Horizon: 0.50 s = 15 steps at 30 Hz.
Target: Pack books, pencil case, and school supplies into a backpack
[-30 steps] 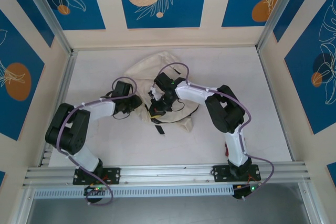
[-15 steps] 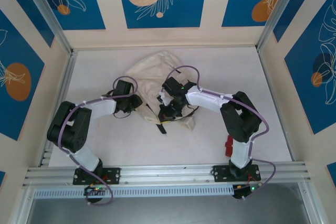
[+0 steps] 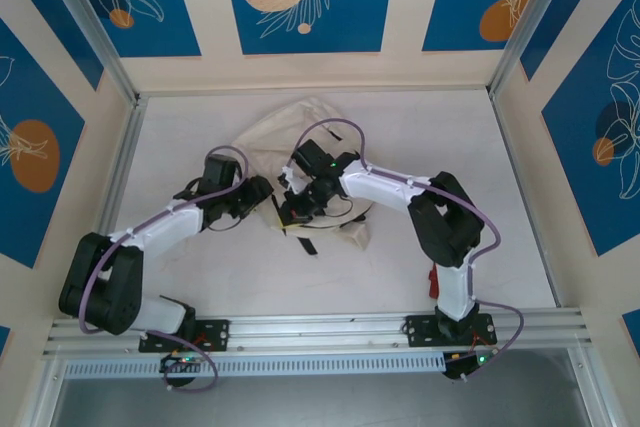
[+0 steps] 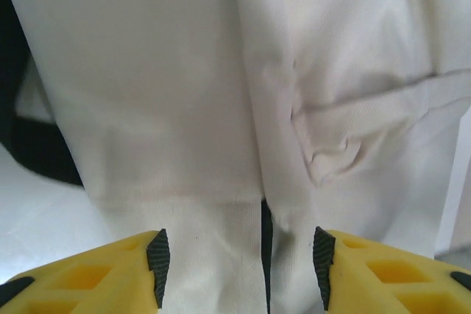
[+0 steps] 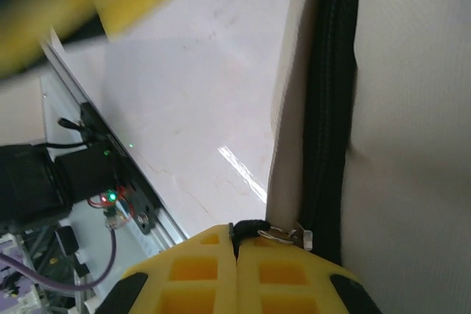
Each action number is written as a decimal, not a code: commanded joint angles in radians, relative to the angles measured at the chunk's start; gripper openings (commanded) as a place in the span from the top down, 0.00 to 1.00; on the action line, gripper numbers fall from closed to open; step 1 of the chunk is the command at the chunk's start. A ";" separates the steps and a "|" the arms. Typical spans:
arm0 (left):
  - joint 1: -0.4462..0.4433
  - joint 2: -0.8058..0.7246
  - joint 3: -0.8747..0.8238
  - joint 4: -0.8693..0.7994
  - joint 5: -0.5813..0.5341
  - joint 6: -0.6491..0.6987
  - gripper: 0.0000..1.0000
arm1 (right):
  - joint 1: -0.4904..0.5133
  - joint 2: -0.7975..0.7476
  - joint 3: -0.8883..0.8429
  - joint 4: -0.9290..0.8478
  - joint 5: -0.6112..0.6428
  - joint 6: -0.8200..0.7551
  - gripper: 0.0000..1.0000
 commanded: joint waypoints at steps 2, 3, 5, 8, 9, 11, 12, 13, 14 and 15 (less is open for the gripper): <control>0.011 0.012 -0.020 0.014 0.097 -0.028 0.44 | 0.013 0.036 0.043 0.063 -0.061 0.043 1.00; 0.011 0.023 -0.020 0.025 0.109 -0.032 0.45 | 0.013 0.033 0.043 0.065 -0.059 0.047 1.00; 0.009 0.055 -0.022 0.050 0.131 -0.042 0.47 | 0.013 0.026 0.036 0.063 -0.053 0.047 1.00; 0.009 0.099 -0.019 0.088 0.153 -0.054 0.53 | 0.010 0.011 0.015 0.058 -0.047 0.045 1.00; 0.008 0.109 -0.017 0.095 0.153 -0.056 0.55 | 0.010 0.007 0.008 0.055 -0.045 0.045 1.00; 0.009 0.126 -0.015 0.100 0.150 -0.057 0.64 | 0.009 -0.002 -0.008 0.049 -0.041 0.045 1.00; 0.009 0.130 -0.012 0.099 0.143 -0.055 0.67 | 0.008 -0.007 -0.012 0.044 -0.040 0.044 1.00; 0.009 0.131 -0.010 0.093 0.131 -0.053 0.71 | 0.009 -0.012 -0.018 0.034 -0.035 0.044 1.00; 0.009 0.133 -0.007 0.082 0.117 -0.044 0.74 | 0.008 -0.020 -0.022 0.020 -0.030 0.041 1.00; 0.009 0.133 -0.003 0.074 0.104 -0.031 0.77 | 0.009 -0.028 -0.027 0.007 -0.023 0.037 1.00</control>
